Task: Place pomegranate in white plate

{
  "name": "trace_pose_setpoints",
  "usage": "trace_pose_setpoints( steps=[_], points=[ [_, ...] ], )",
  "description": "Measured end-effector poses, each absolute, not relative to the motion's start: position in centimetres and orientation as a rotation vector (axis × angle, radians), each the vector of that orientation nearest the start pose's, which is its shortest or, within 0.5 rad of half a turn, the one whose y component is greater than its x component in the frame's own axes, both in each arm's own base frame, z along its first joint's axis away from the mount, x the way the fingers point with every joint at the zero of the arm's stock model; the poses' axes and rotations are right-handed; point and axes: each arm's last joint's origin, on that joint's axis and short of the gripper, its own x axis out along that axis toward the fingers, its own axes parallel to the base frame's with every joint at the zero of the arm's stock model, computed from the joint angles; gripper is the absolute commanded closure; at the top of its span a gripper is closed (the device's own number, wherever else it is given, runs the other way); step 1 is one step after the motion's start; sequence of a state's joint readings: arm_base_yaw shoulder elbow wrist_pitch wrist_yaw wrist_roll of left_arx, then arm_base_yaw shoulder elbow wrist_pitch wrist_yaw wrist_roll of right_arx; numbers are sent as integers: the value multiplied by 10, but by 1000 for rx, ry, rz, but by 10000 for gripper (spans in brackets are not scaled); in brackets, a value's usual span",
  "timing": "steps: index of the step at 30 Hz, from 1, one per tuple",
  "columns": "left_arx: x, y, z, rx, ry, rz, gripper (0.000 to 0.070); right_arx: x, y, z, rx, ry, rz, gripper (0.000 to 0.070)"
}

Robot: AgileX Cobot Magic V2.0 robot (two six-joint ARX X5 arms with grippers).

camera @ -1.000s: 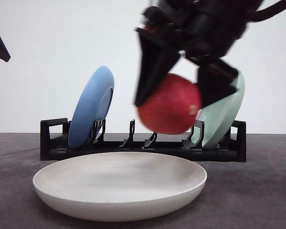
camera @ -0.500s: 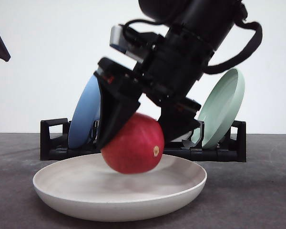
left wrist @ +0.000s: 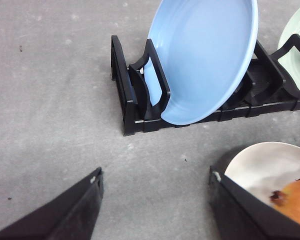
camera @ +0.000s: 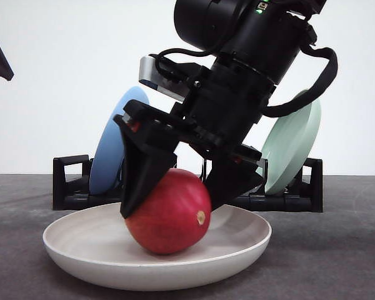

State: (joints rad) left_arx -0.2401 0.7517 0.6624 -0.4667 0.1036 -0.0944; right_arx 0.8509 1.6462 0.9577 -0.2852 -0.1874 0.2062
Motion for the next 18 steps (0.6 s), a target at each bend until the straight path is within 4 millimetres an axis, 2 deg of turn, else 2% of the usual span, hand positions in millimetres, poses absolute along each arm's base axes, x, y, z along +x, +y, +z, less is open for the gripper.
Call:
trace_pose_setpoints(
  steps=[5, 10, 12, 15, 18],
  points=[
    [153, -41, 271, -53, 573, -308, 306, 206, 243, 187, -149, 1021, 855, 27],
    [153, -41, 271, -53, 573, -308, 306, 198, 234, 230, -144, 827, 921, 31],
    [153, -41, 271, -53, 573, -308, 306, 194, 229, 244, -125, 740, 944, 56],
    [153, -41, 271, -53, 573, -308, 306, 184, 214, 247, -112, 684, 950, 142],
    [153, -41, 271, -54, 573, -308, 306, 175, 198, 240, -107, 673, 936, 159]
  ],
)
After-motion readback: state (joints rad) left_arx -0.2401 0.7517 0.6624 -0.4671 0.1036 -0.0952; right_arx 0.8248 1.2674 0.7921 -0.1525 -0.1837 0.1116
